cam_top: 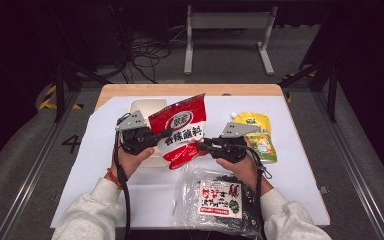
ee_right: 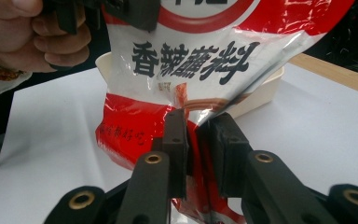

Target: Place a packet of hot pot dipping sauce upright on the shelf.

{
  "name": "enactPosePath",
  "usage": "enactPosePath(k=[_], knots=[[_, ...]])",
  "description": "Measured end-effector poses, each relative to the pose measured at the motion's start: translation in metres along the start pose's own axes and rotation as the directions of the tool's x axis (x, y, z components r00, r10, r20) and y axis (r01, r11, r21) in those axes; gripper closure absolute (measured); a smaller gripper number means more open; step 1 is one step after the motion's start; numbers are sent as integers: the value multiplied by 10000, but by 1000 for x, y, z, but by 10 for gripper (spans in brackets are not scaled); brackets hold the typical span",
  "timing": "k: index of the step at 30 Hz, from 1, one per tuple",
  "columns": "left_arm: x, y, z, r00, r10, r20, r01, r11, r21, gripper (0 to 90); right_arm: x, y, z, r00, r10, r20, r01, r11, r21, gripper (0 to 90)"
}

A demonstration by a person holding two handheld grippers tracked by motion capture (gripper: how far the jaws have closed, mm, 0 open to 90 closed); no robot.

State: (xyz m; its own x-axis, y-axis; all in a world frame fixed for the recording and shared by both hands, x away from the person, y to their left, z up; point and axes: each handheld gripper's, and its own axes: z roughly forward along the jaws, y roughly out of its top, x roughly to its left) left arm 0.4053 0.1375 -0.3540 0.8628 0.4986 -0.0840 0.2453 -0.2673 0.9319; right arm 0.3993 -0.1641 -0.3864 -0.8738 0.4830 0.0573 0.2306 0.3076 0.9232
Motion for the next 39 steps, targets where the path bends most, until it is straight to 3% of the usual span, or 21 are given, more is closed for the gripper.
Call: enactPosePath(k=[3, 6, 8, 12, 14, 19, 22, 24, 30, 32, 34, 39], knots=[[-1, 4, 0, 9998, 75, 176, -75, 10000, 23, 898, 2, 0, 0, 9996, -7, 268, 4, 10000, 89, 689], [-3, 8, 1, 9990, 443, 114, -446, 9987, 235, 899, 1, -2, -6, 9983, 224, 547, -231, 9997, 115, 647], [-2, 9, 1, 9981, 599, 128, -602, 9979, 254, 899, -3, -3, -13, 9974, 470, 547, -468, 9989, -49, 649], [-1, 11, -1, 9980, 622, 133, -625, 9979, 196, 899, -6, -5, -28, 9945, 778, 704, -767, 9969, -182, 530], [0, 13, -4, 9973, 726, 47, -727, 9972, 181, 899, -6, -6, -37, 9929, 769, 909, -752, 9969, -222, 464], [5, 21, -14, 9954, 959, -47, -958, 9953, 141, 899, -8, -12, -58, 9871, 971, 1274, -925, 9949, -411, 414], [16, 31, -24, 9930, 1113, -406, -1111, 9938, 91, 899, -10, -24, -84, 9770, 1216, 1752, -1141, 9921, -524, 385], [20, 34, -27, 9913, 1203, -535, -1201, 9927, 67, 899, -11, -28, -90, 9743, 1288, 1846, -1206, 9912, -548, 381], [38, 42, -39, 9900, 1203, -739, -1225, 9921, -254, 898, -8, -46, -134, 9510, 1677, 2600, -1536, 9854, -736, 365], [44, 46, -44, 9887, 1227, -858, -1257, 9916, -304, 898, -7, -50, -142, 9438, 1822, 2759, -1665, 9828, -795, 363], [49, 47, -45, 9878, 1201, -993, -1238, 9918, -320, 898, -7, -53, -146, 9418, 1861, 2800, -1693, 9820, -831, 361], [72, 50, -43, 9862, 1238, -1100, -1260, 9919, -134, 899, -5, -65, -158, 9227, 2215, 3155, -2074, 9751, -779, 346]])
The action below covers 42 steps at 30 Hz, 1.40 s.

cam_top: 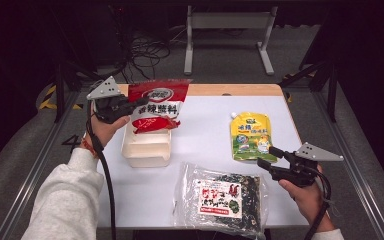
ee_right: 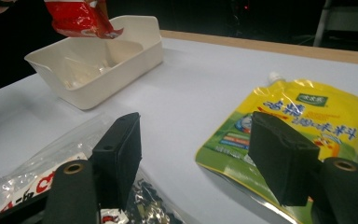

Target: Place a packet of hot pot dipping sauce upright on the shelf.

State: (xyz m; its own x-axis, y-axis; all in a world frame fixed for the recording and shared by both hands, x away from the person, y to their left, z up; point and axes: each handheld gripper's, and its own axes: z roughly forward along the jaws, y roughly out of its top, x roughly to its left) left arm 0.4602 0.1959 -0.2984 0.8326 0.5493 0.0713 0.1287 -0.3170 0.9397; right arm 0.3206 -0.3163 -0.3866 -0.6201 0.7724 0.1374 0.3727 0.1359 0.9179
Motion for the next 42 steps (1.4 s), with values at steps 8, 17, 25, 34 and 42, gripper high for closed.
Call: enactPosePath(k=[8, 17, 25, 34, 42], knots=[[28, 3, 14, 9998, 46, -195, -42, 9998, 178, 899, -3, -16, -10, 9989, 243, 396, -253, 9993, 265, 331], [51, -4, 27, 9994, -63, -333, 78, 9990, 450, 898, -5, -30, -25, 9949, 621, 799, -653, 9971, 386, 317], [65, -14, 45, 9987, -120, -487, 159, 9967, 797, 898, -3, -36, -25, 9934, 722, 895, -777, 9952, 594, 308], [69, -26, 65, 9896, -1032, -1006, 1078, 9933, 421, 814, -4, -36, -24, 9935, 784, 823, -833, 9948, 589, 311], [64, -43, 66, 9848, -1106, -1337, 1249, 9867, 1039, 817, -3, -36, -21, 9955, 706, 633, -754, 9943, 755, 303]])
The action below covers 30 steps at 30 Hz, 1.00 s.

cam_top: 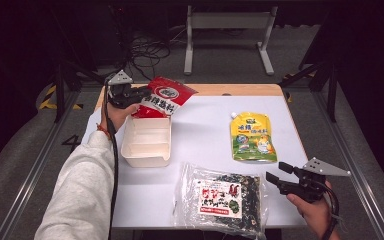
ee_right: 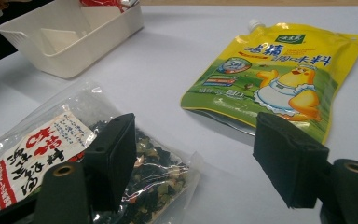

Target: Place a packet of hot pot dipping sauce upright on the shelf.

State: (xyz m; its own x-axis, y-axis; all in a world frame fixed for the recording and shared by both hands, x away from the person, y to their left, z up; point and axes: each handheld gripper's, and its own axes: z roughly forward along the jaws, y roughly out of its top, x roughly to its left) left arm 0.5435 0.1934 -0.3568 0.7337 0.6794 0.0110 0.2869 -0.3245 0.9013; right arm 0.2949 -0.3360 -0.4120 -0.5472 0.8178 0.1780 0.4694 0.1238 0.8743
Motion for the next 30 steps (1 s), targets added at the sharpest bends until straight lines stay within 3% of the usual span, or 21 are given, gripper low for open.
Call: enactPosePath(k=[4, 5, 9, 13, 16, 22, 30], knots=[[0, -11, 2, 9996, 240, -163, -231, 9982, 546, 857, 1, 0, 4, 9999, -57, -163, 59, 9998, 166, 293], [1, -13, 3, 9997, 146, -184, -133, 9976, 678, 863, 2, 0, 5, 9998, -40, -210, 45, 9997, 244, 291], [5, -24, 3, 9996, -275, -40, 277, 9979, 583, 879, 3, 1, 11, 9992, -159, -372, 176, 9988, 463, 290], [4, -29, 3, 9996, -261, -133, 268, 9979, 589, 865, 4, 3, 14, 9983, -369, -444, 397, 9972, 630, 291], [2, -29, 1, 9992, -365, -150, 372, 9983, 444, 814, 3, 5, 15, 9985, -361, -417, 386, 9973, 618, 297], [-4, -27, -16, 9965, -461, -693, 477, 9986, 220, 688, 2, 5, 14, 9963, -832, -217, 846, 9933, 793, 347], [-22, -29, -53, 9979, -249, -595, 226, 9990, -394, 520, -5, 5, 16, 9932, -1134, 256, 1104, 9888, 1006, 347]])
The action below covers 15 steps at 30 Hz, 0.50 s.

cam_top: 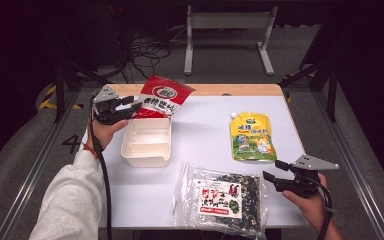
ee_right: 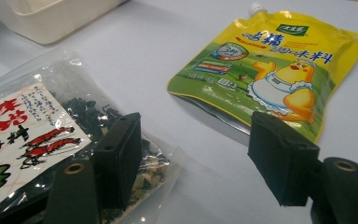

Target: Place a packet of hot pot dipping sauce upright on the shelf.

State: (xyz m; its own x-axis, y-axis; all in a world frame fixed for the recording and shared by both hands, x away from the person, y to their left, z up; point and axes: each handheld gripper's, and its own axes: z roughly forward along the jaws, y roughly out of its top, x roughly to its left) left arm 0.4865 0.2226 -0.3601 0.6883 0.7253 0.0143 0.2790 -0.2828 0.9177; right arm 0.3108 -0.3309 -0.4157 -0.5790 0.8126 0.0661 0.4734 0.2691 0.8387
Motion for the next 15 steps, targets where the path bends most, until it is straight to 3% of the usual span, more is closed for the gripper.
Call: enactPosePath(k=[2, 15], knots=[[-7, -1, -6, 9998, 108, -150, -108, 9999, -15, 441, -2, 0, 1, 10000, 70, -31, -70, 10000, 19, 339], [-52, -17, -35, 9964, 642, 557, -625, 9976, -311, 310, -17, 9, 13, 9994, 311, -175, -309, 9995, 116, 333]])
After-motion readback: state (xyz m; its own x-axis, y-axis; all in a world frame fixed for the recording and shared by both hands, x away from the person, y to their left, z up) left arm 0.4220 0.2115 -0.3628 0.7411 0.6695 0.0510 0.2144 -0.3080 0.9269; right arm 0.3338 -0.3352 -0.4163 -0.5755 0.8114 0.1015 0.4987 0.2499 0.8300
